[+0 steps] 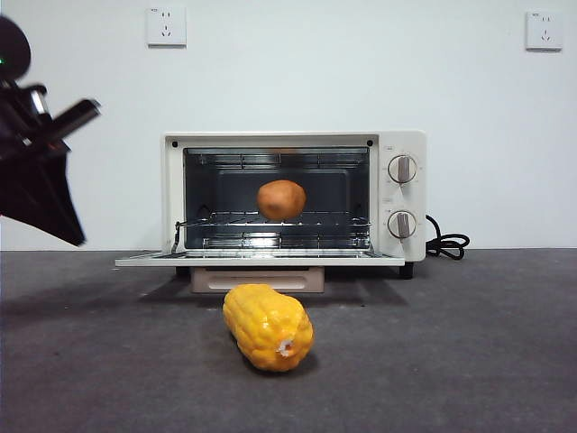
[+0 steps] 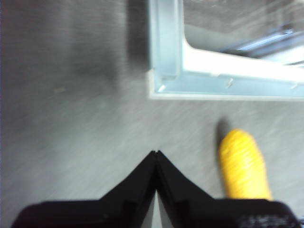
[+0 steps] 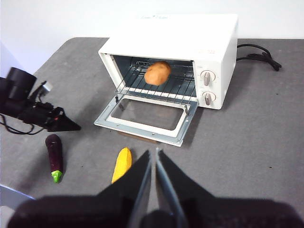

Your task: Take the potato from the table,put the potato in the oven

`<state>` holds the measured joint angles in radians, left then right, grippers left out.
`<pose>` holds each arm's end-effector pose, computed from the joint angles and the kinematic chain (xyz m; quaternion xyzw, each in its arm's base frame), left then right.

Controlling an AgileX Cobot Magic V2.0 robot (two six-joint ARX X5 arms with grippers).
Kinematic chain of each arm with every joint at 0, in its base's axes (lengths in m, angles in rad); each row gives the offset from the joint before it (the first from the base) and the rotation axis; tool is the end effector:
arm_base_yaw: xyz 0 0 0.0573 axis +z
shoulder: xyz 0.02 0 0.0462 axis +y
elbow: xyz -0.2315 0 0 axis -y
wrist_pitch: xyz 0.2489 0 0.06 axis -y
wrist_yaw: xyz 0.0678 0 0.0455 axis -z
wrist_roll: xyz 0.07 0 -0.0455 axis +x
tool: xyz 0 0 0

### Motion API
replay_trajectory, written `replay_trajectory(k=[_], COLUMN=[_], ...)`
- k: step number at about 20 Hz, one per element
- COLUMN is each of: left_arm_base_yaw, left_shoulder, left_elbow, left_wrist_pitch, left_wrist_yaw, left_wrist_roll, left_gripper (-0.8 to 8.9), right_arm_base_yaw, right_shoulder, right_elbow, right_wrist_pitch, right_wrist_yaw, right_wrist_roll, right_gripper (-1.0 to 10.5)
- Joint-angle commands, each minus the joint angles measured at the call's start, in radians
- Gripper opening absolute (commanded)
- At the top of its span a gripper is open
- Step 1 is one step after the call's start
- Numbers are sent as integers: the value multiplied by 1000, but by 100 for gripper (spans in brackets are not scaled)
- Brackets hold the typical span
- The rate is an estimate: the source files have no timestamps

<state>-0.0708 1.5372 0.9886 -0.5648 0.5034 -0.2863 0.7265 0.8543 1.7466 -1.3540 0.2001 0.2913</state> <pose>0.3097 -0.0558 0.1404 -0.2284 0.5451 -0.1643 0.7897 0.0837 0.0558 0.4487 0.0352 0.2393 0.2209 0.9448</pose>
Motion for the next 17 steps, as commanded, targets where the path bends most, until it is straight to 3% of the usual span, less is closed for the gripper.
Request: replay_trajectory(k=[1, 17], left_arm_base_yaw=[2, 0], left_shoulder=[47, 140], left_elbow=[-5, -4], left_wrist_pitch=[53, 179], left_wrist_yaw=[28, -25], left_wrist_roll=[-84, -198], left_gripper=[-6, -6], right_arm_base_yaw=[2, 2], right_shoulder=[-1, -2], right_elbow=[0, 0], right_wrist_pitch=[-23, -23], right_wrist_yaw=[-2, -2], right_wrist_roll=[4, 19], right_gripper=[24, 24])
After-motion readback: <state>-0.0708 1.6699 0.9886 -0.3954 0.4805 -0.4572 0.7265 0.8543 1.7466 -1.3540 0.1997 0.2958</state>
